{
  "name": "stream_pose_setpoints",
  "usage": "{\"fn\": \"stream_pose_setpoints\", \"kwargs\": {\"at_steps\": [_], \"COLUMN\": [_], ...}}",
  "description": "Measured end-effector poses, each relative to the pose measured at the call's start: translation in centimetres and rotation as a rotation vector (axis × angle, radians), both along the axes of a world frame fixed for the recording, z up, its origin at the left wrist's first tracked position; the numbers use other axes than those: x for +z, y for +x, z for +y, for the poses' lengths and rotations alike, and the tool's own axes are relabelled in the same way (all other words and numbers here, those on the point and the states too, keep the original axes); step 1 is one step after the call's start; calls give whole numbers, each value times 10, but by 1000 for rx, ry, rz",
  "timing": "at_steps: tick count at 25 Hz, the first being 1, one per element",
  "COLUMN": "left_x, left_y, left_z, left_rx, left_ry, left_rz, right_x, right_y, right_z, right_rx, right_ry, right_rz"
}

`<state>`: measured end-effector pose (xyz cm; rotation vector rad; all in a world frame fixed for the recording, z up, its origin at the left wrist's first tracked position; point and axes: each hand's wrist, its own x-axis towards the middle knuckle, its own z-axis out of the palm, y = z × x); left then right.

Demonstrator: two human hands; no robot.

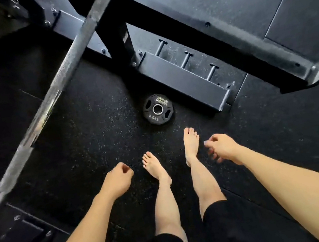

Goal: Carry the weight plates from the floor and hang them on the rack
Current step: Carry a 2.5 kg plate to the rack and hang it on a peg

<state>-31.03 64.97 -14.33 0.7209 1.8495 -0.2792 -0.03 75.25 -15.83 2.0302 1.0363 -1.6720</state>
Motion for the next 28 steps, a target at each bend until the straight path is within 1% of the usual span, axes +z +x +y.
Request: {"fn": "stream_pose_setpoints", "kwargs": {"at_steps": [4,8,10,12,15,16,18,20,22,23,25,28], "left_x": [-127,-269,-339,-395,-457,-474,-497,-507,-512,-513,-512,-516], "left_y": [-10,-14,-15,-16,-13,-11,-4,2,3,1,-1,5], "left_z": [55,98,123,147,185,197,219,231,233,233,236,248], "left_rx": [-36,-88,-114,-142,-159,-180,-296,-429,-455,-448,-471,-532], "left_ry": [15,25,75,128,229,268,340,424,487,500,491,433], "left_rz": [37,65,84,130,182,189,194,201,202,183,133,175], "right_x": [-139,-280,-346,-400,-461,-480,-508,-521,-525,-524,-522,-519], "right_y": [-29,-50,-58,-67,-80,-84,-88,-92,-95,-98,-102,-105], "right_z": [39,59,68,76,85,89,93,98,101,102,107,112], "right_rx": [-20,-244,-319,-343,-435,-431,-360,-233,-77,-23,4,-26], "right_ry": [-46,-100,-105,-67,-6,4,1,37,93,107,108,59], "right_rz": [-26,-48,-41,-50,-25,-23,-39,-95,-176,-221,-274,-275]}}
